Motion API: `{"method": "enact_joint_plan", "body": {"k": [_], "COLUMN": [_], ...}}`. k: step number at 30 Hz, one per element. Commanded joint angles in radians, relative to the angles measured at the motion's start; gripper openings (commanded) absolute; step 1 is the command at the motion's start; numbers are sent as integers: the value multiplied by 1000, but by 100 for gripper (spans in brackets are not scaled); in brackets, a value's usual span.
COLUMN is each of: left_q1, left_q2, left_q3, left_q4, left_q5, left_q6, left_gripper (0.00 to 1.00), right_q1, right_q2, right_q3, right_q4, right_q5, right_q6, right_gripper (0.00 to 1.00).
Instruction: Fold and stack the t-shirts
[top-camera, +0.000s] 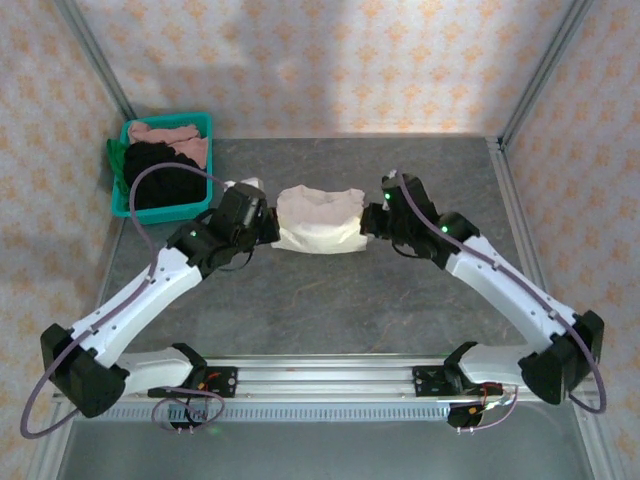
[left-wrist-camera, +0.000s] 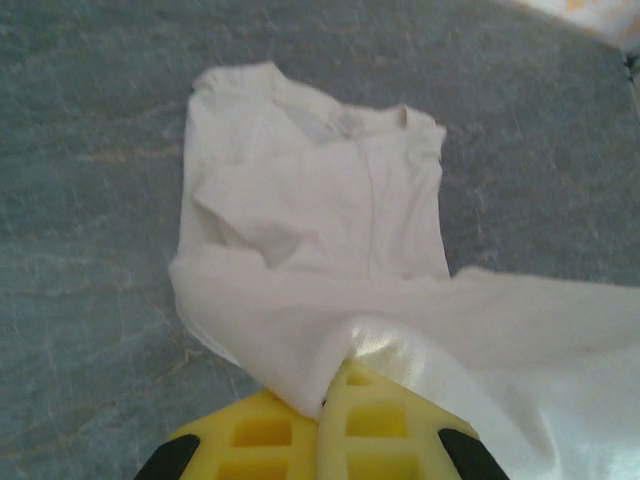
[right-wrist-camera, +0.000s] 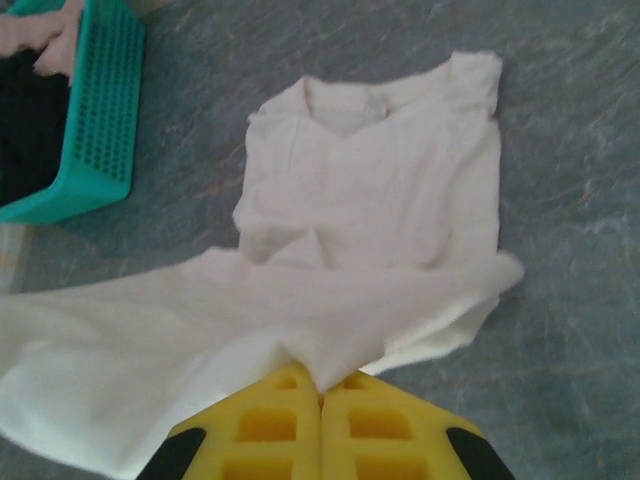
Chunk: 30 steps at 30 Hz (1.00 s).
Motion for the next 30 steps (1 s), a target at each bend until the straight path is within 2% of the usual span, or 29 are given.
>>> {"method": "enact_joint_plan", "body": {"k": [1, 10, 18, 19, 21, 24, 25, 28, 30], "left_q1": [56, 190, 257, 264, 277, 296, 301, 310, 310], "left_q2": [90, 417, 750, 793, 870, 974, 1001, 1040, 1029], "left_q3": [73, 311, 650, 696, 783, 911, 945, 1020, 1013], "left_q4": [3, 5, -97, -111, -144, -206, -222, -274, -273], "left_q5": [-54, -3, 43, 46, 59, 88, 92, 84, 74], "left_q6": [8, 32, 66, 70, 78, 89, 89, 142, 165], "left_gripper": [0, 0, 0, 5, 27, 46, 51, 57, 58], "right_q1": [-43, -167, -231, -235, -242, -257, -263, -266, -258], "right_q2": [107, 399, 687, 726, 801, 902, 926, 944, 911], "right_q3": [80, 286, 541, 585, 660, 771, 807, 870, 837], "right_q4": [-19, -14, -77, -94, -131, -193, -212, -249, -218], "right_q5": [24, -78, -126, -122, -110, -86, -67, -2, 33], "right_q6": [-38, -54, -73, -82, -96, -102, -104, -115, -114], "right_gripper": [0, 0, 0, 0, 2, 26, 27, 38, 40]}}
